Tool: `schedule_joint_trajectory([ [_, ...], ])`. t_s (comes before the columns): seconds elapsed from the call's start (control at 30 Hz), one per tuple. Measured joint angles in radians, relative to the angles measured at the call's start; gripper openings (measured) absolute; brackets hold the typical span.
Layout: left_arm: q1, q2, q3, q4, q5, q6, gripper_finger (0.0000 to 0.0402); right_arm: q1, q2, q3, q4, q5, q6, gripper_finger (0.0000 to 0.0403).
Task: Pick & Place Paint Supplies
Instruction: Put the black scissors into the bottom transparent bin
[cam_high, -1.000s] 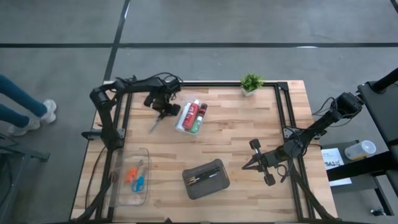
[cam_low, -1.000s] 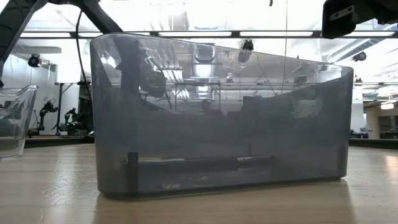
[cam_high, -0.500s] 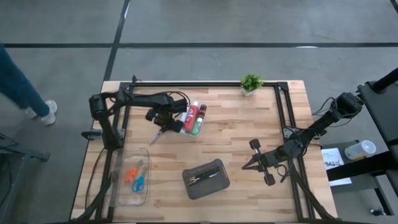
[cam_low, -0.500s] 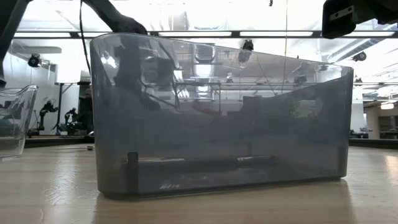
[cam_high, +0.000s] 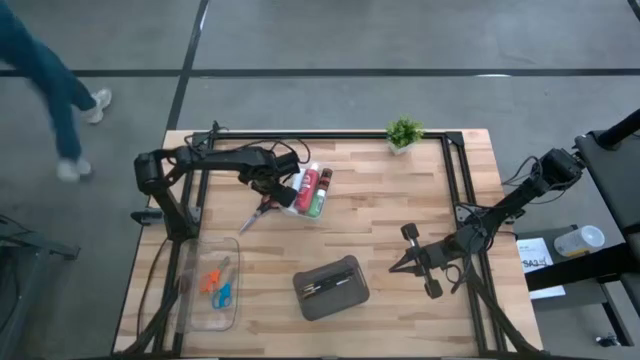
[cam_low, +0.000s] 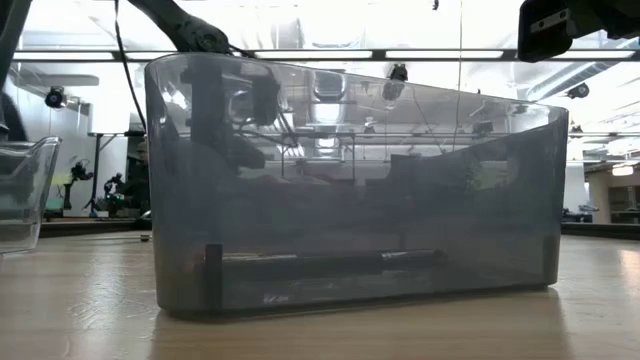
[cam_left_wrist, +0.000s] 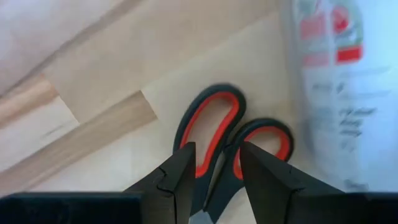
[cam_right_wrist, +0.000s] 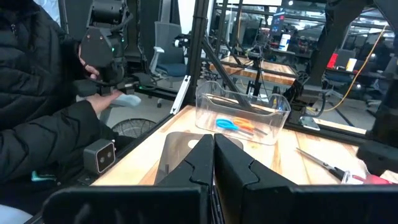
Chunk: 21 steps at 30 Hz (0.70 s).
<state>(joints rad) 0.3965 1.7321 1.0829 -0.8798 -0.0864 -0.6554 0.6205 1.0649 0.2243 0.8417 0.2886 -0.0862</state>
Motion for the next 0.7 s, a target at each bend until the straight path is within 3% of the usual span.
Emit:
schedule_joint_trajectory([
  [0.37,0.001,-0.005,-0.129,0.177,0.035,0.015,0.0131,0.000,0.000,0.000,0.000,0.000,0.000,0.0008],
  [0.7,0.000,-0.004,-0.139,0.226,0.034,0.051,0.0131,0.000,0.000,0.000,0.000,0.000,0.000,0.0008],
])
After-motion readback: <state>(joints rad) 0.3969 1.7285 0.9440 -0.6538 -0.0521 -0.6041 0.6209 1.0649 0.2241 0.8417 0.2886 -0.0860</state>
